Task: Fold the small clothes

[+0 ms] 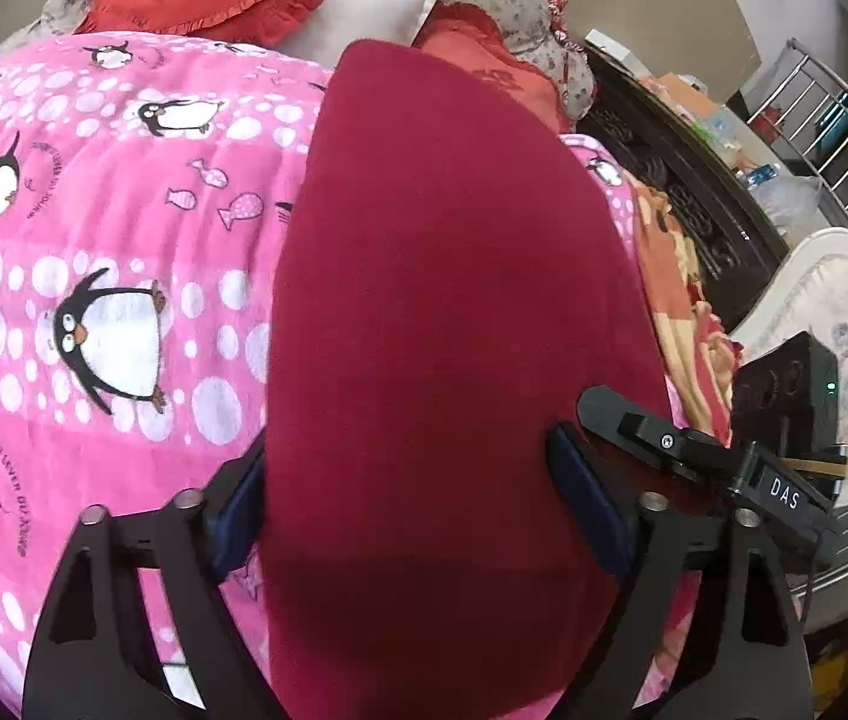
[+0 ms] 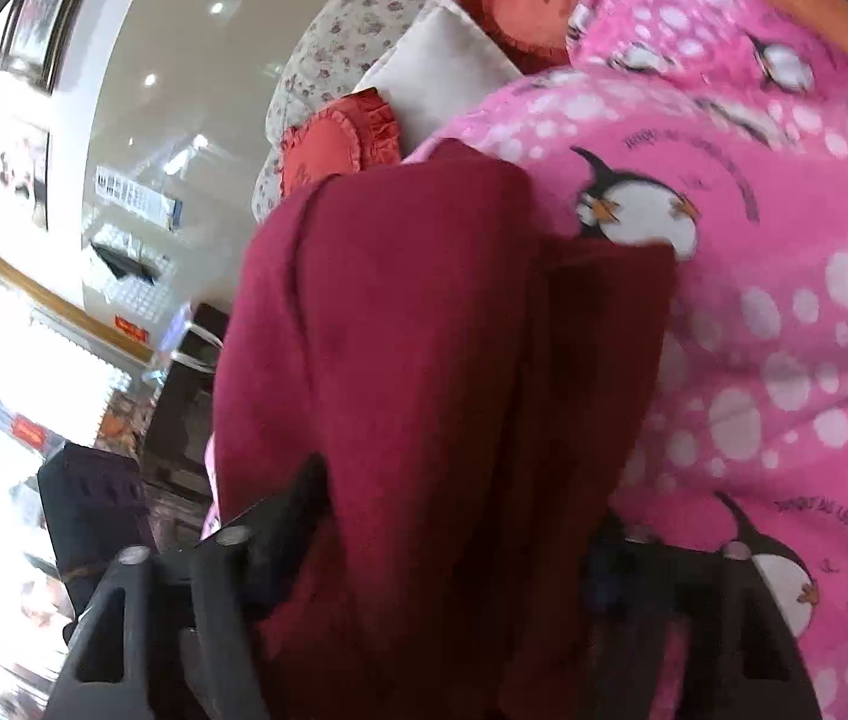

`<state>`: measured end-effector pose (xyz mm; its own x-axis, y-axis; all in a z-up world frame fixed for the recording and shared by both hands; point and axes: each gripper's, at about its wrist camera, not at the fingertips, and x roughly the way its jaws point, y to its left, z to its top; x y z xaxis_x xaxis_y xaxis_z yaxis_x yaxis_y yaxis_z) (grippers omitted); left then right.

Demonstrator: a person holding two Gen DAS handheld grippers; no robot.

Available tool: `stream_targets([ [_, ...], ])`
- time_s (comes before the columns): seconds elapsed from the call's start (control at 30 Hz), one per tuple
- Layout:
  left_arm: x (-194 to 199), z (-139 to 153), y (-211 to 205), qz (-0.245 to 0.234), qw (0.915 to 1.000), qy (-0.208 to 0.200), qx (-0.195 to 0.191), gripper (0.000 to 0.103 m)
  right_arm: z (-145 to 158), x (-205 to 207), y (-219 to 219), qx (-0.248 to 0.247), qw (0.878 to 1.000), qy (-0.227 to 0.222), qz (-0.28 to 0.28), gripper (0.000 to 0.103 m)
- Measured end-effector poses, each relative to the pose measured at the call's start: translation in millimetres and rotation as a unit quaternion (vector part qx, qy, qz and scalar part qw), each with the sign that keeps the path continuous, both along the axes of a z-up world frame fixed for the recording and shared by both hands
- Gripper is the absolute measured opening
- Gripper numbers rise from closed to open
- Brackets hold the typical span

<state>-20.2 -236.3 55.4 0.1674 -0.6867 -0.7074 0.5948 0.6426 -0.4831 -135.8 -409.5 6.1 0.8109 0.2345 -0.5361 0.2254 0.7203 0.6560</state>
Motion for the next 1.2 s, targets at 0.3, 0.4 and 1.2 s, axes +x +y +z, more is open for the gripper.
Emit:
stream_targets([
  [0.3, -42.3, 49.6, 92.6, 0.022, 0.9997, -0.011, 0.008, 0.074, 38.1, -30.2, 74.2, -0.015, 0.997, -0.006, 0.076, 0.047],
  [0.4, -60.2, 37.3, 122.2, 0.031, 0.9986, 0.002, 0.042, 0.074, 26.1, -35.1, 109.4, -0.030, 0.994, 0.012, 0.104, 0.048],
  [1.2, -89.8, 31.8, 159.7, 0.113, 0.9753, -0.127, 0.141, 0.074, 23.3, -42.7, 213.4, -0.254, 0.954, 0.063, 0.143, 0.056],
])
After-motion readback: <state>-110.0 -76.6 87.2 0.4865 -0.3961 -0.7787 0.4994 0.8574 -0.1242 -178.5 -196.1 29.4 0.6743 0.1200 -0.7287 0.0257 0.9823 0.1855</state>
